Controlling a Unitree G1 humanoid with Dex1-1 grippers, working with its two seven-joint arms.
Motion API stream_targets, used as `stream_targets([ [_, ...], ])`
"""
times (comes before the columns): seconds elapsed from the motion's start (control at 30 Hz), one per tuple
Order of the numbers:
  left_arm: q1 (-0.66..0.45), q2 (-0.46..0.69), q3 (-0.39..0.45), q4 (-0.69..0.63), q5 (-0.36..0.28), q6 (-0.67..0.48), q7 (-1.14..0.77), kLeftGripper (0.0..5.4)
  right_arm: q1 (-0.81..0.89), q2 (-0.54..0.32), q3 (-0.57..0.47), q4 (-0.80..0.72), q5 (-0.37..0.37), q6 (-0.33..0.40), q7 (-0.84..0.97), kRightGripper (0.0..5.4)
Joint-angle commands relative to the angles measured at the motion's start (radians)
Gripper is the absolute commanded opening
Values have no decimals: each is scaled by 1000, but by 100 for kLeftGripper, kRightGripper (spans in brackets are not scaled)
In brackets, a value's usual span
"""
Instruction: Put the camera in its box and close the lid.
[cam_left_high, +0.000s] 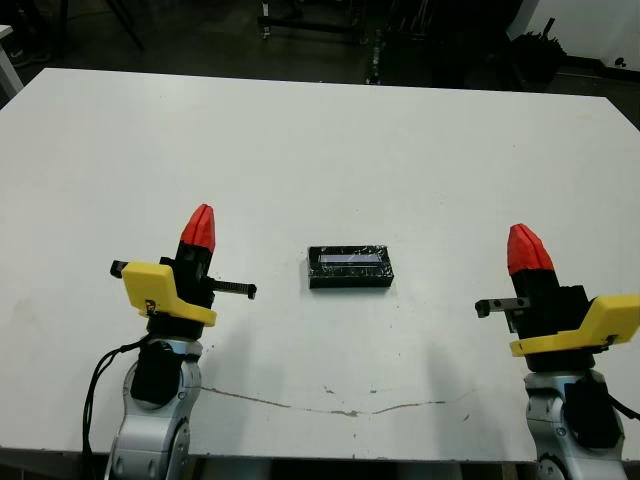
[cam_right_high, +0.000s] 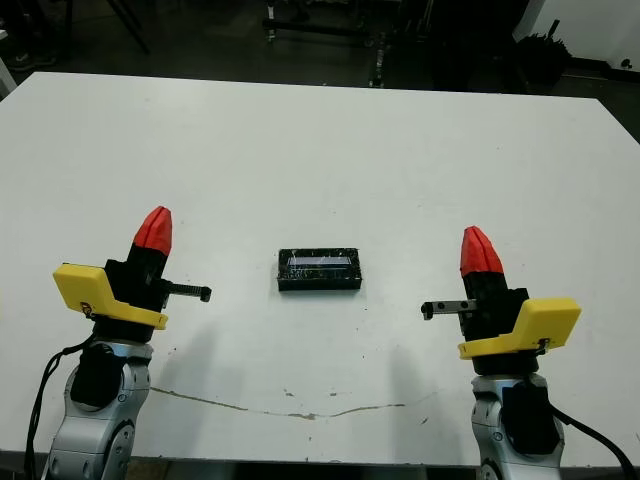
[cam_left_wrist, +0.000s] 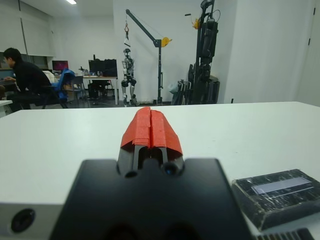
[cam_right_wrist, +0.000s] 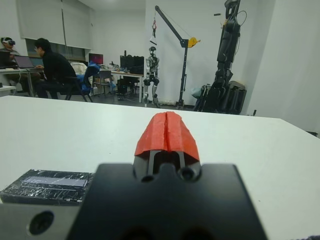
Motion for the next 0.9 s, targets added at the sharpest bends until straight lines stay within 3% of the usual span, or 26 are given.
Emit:
stream_targets([
  [0.03, 4, 4, -11, 10, 11, 14, 2, 1, 10, -2, -10, 4, 9, 24, -10, 0],
  [0.9, -6, 2, -24, 18, -19, 20, -15, 1, -4, -6, -4, 26, 31, 27, 4, 0],
])
